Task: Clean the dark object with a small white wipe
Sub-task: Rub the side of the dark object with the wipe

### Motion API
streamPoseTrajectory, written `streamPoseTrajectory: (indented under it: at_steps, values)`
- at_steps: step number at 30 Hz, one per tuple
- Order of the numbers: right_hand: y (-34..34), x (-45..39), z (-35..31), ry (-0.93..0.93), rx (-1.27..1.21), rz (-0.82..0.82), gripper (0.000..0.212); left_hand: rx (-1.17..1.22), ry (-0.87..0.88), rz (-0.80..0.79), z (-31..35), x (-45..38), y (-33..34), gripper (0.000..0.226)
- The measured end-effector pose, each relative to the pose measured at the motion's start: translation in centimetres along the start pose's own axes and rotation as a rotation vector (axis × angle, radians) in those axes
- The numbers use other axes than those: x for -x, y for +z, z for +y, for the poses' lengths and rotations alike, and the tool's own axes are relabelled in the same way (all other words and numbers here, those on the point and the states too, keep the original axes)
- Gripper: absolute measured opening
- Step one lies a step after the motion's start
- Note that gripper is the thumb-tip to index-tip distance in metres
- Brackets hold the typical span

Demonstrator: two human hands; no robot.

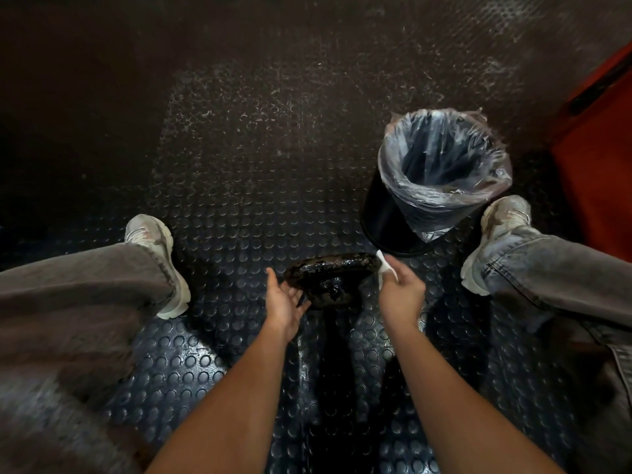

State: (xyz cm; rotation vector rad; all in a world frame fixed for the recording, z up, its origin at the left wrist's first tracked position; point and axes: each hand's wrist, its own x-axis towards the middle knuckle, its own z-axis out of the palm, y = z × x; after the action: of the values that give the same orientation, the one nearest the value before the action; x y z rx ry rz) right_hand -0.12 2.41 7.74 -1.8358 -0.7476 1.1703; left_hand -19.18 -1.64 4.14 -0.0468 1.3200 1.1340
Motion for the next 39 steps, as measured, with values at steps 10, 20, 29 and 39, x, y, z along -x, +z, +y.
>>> streamPoseTrajectory:
  at_steps: [10, 20, 29, 39]
  values:
    - [0.2, -0.8, 0.4, 0.109, 0.031, -0.05, 0.019, -0.005, -0.002, -0.011, 0.0, 0.0, -0.2, 0.071]
    - [-1.2, 0.5, 1.8, -0.088, 0.217, -0.103, 0.019, 0.0, -0.012, -0.046, -0.2, -0.7, -0.6, 0.089]
    - [-0.6, -0.2, -0.6, -0.212, 0.183, -0.053, 0.039, -0.001, -0.013, -0.031, -0.1, -0.8, -0.8, 0.091]
    - [1.4, -1.0, 2.0, 0.077, 0.128, -0.049, 0.029, 0.001, -0.008, -0.041, 0.0, -0.7, -0.7, 0.089]
